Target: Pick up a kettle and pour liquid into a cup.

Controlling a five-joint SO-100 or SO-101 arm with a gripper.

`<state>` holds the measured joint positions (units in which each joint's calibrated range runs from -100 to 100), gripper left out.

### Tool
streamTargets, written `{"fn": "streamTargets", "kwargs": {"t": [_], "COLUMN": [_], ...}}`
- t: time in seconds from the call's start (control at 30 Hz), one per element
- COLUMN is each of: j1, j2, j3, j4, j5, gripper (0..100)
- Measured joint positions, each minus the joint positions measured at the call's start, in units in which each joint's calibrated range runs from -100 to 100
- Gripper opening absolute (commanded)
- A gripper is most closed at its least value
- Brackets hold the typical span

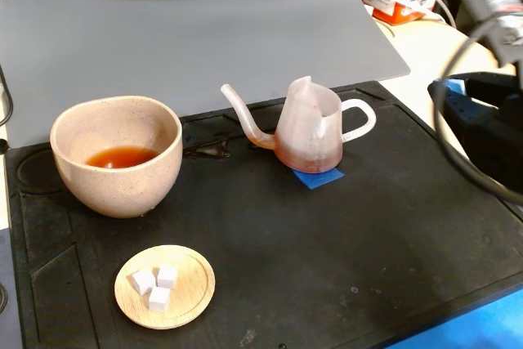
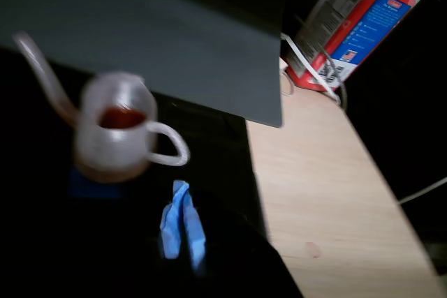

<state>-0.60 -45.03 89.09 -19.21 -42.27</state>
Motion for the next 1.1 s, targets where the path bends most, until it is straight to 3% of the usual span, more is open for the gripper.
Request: {"fn": "streamTargets", "kwargs": {"t": [0.2,0.37,0.9,1.1], "j1": [-0.3,-0.3,-0.3,-0.3], "j2": [-12.8,-19.7,-47.1,-49.5], "j3": [9.6,10.0,10.6,10.7], "j4": [0.1,9.5,69.8,84.4], "j5": [-1.7,-1.7,-6.4,-6.4], "gripper": [1,1,0,0]}}
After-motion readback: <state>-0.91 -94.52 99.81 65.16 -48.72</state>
